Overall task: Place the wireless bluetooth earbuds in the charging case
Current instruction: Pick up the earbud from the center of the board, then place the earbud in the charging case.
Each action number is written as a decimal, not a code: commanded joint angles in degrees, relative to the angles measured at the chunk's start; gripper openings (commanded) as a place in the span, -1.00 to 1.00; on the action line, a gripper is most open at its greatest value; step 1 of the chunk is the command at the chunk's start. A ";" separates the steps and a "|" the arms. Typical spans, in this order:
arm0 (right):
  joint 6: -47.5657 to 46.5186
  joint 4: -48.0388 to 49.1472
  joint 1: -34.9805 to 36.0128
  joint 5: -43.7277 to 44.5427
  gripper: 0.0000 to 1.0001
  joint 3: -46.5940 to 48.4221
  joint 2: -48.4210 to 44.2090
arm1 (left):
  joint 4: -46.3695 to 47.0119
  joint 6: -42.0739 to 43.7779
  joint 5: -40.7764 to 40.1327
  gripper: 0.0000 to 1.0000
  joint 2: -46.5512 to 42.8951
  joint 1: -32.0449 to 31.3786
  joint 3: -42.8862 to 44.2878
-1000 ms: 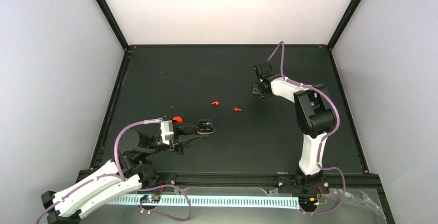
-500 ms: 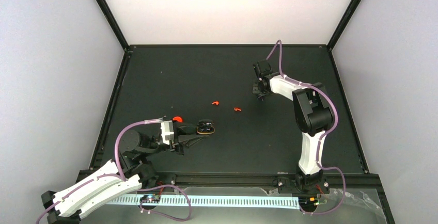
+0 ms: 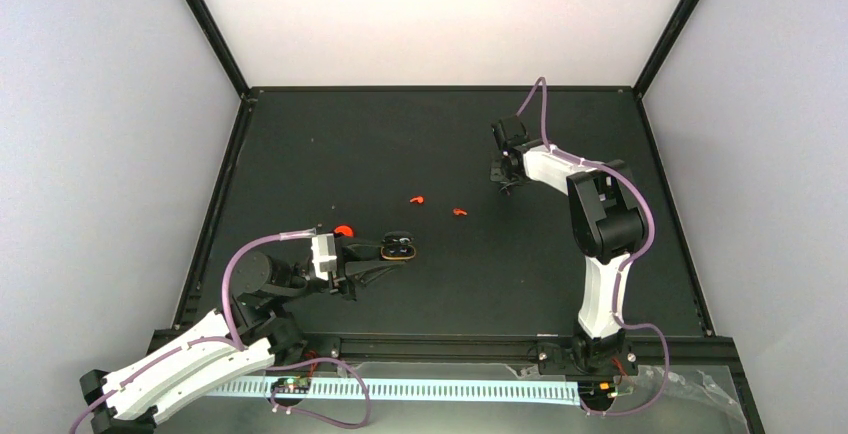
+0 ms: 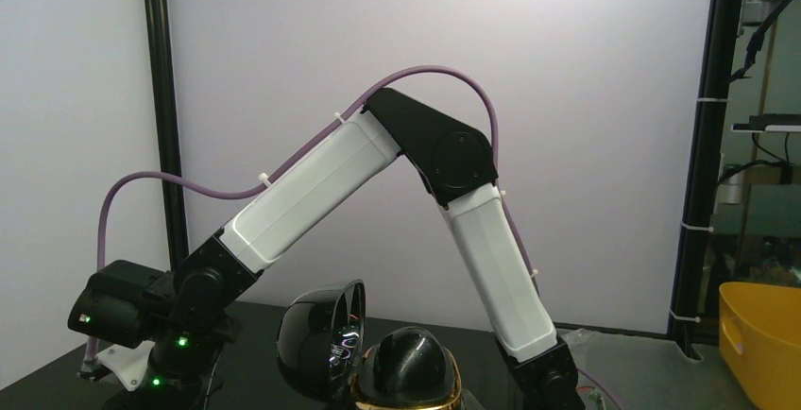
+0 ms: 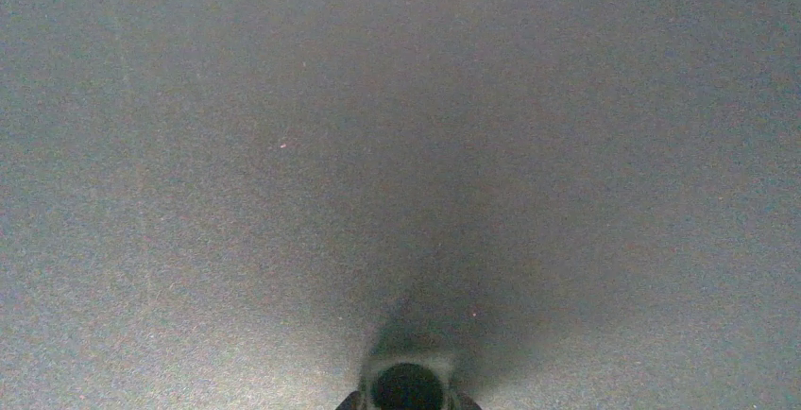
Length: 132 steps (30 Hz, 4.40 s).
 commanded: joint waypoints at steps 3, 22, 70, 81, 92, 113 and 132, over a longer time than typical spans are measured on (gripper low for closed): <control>0.11 -1.02 0.10 -2.04 -0.62 -1.71 1.78 | 1.67 -0.61 0.42 -0.97 -0.34 0.05 0.05; 0.29 -0.98 0.06 -2.08 -0.58 -2.36 1.24 | 1.81 -0.78 0.55 -0.97 -0.35 0.06 -0.04; 6.29 17.18 8.98 -21.45 -0.73 -17.20 -49.46 | 9.54 0.51 -11.12 -0.97 4.61 -0.03 1.11; 0.59 26.02 17.50 -23.37 -0.70 -19.40 -68.08 | 22.94 2.07 -10.21 -0.97 16.62 -0.03 5.77; 0.09 33.60 26.46 -24.03 -0.69 -18.86 -69.08 | 30.40 -0.60 -7.14 -0.97 24.19 -0.03 9.00; -0.85 35.39 35.51 -22.19 -0.69 -16.96 -63.61 | 34.42 -4.02 -6.13 -0.97 22.68 -0.07 6.90; -1.76 35.52 37.84 -20.39 -0.69 -14.51 -60.85 | 33.89 -4.63 -5.59 -0.97 21.28 -0.03 5.96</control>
